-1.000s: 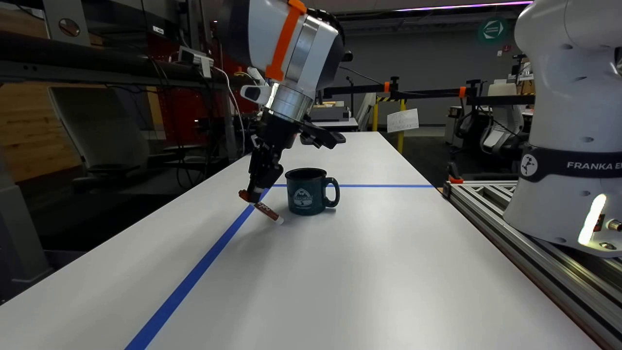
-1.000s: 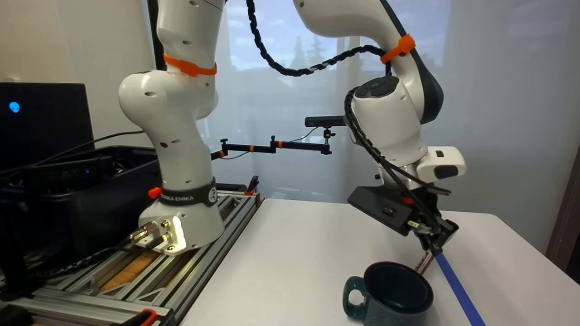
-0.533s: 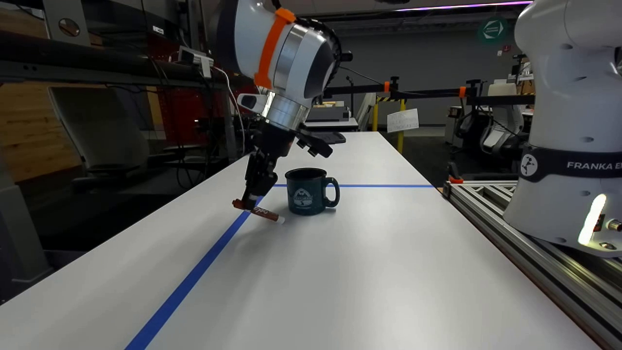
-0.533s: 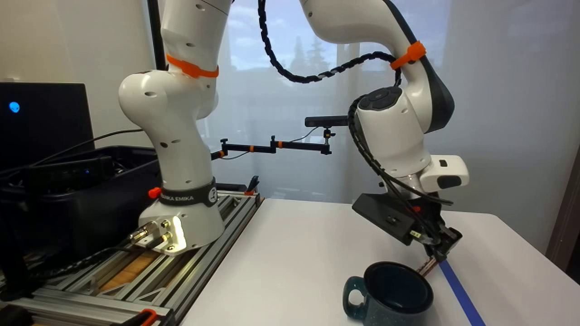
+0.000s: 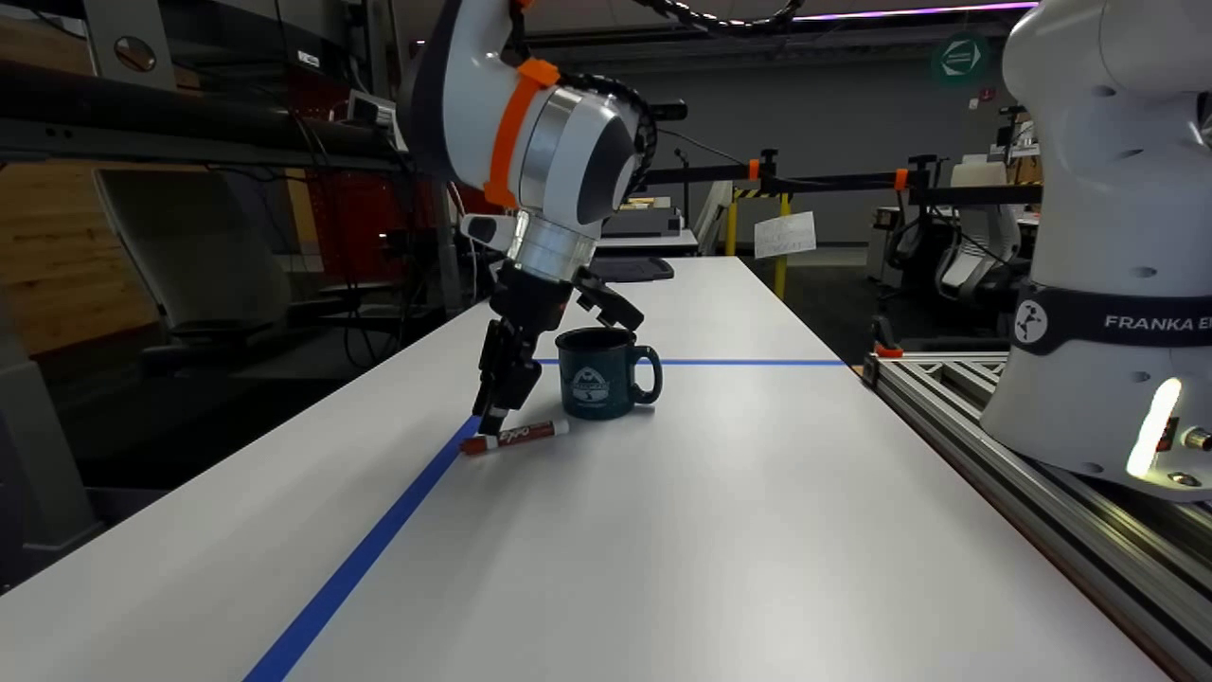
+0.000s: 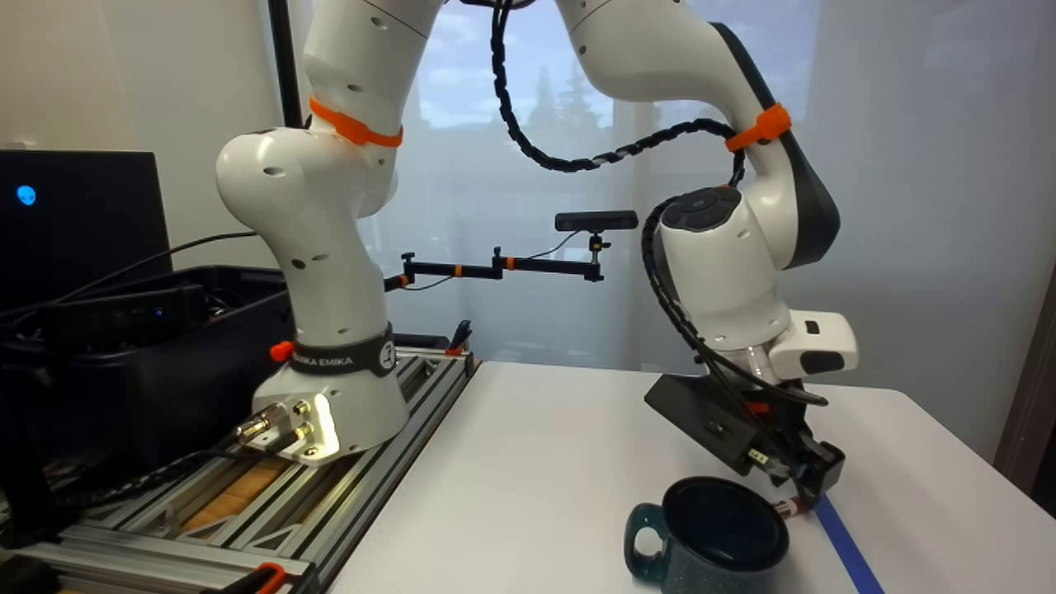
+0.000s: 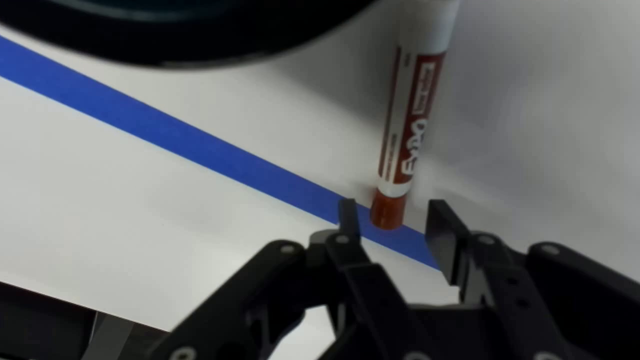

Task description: Remove the red marker from the dark green mug.

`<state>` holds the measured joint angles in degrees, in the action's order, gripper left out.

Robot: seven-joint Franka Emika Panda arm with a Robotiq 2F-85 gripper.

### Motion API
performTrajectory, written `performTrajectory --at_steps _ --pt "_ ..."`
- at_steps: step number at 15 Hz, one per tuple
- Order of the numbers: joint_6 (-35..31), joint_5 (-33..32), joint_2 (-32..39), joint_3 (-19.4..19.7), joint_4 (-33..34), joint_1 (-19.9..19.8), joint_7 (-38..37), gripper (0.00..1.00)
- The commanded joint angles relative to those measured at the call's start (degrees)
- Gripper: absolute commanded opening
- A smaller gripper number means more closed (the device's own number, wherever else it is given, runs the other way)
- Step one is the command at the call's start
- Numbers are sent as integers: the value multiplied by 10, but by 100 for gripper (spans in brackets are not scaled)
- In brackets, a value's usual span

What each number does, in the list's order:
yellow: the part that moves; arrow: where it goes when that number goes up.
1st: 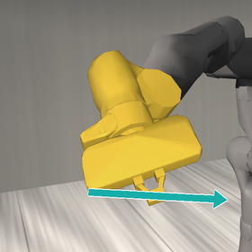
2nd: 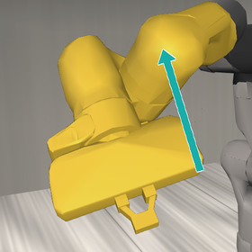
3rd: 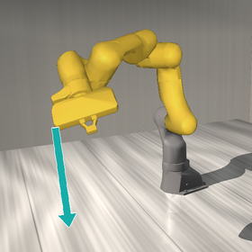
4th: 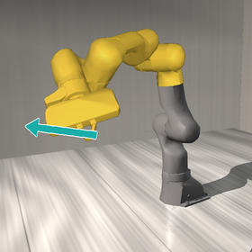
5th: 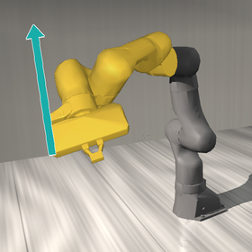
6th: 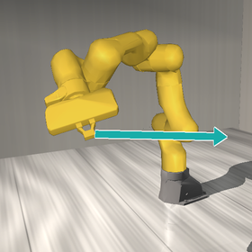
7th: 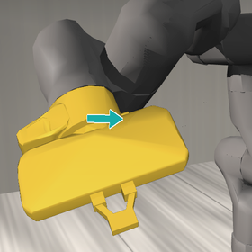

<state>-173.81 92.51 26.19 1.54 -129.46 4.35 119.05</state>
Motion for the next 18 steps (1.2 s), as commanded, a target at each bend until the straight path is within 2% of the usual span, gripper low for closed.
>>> performTrajectory --at_steps 1,4,5,10,14,15,18 --pt "-21 12 -9 1 13 4 -2 74" --pt "-40 -11 -23 2 6 11 -53 97" --pt "-51 -14 -31 2 2 14 -73 99" --pt "-128 -126 -64 4 -76 29 -283 100" --pt "-137 -256 -83 12 -147 23 -440 100" --pt "-112 -239 -88 81 -150 87 -436 100" --pt "-102 -281 -91 162 -159 150 -484 100"
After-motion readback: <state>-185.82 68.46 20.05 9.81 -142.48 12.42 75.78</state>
